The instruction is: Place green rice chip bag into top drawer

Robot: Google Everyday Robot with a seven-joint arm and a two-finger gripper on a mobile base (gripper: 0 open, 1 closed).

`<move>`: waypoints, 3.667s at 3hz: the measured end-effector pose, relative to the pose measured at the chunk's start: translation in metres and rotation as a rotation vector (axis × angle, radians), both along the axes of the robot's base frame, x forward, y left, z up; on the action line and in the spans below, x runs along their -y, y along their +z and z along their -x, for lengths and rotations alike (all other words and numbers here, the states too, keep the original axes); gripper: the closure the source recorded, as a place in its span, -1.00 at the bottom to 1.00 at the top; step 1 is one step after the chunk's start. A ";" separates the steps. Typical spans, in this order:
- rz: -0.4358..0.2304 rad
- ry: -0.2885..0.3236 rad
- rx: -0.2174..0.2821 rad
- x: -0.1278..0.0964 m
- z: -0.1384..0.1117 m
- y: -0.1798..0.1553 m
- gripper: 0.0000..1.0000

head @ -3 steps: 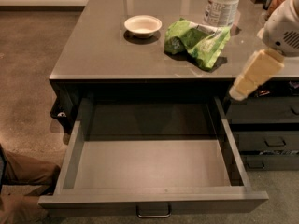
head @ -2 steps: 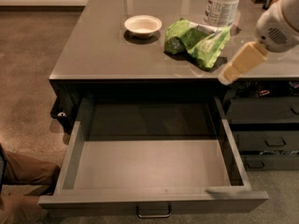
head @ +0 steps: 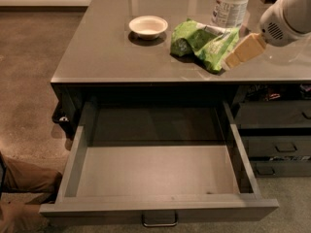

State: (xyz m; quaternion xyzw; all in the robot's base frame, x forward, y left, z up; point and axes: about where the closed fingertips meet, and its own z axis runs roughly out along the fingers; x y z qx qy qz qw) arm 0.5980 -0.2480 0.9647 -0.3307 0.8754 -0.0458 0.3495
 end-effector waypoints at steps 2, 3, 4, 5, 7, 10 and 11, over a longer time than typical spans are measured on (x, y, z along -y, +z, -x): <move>-0.020 -0.026 0.029 0.002 -0.014 -0.001 -1.00; -0.033 -0.045 0.068 0.006 -0.043 0.000 -1.00; -0.055 -0.040 0.108 0.006 -0.076 0.002 -1.00; -0.071 0.027 0.130 -0.015 -0.105 0.004 -1.00; -0.110 0.161 0.093 -0.057 -0.143 -0.013 -1.00; -0.159 0.145 -0.055 -0.073 -0.180 -0.080 -0.16; -0.166 0.134 -0.056 -0.070 -0.178 -0.083 0.30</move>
Offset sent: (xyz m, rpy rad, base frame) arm 0.0353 -0.0073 -0.0018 0.0492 -0.0697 -0.0668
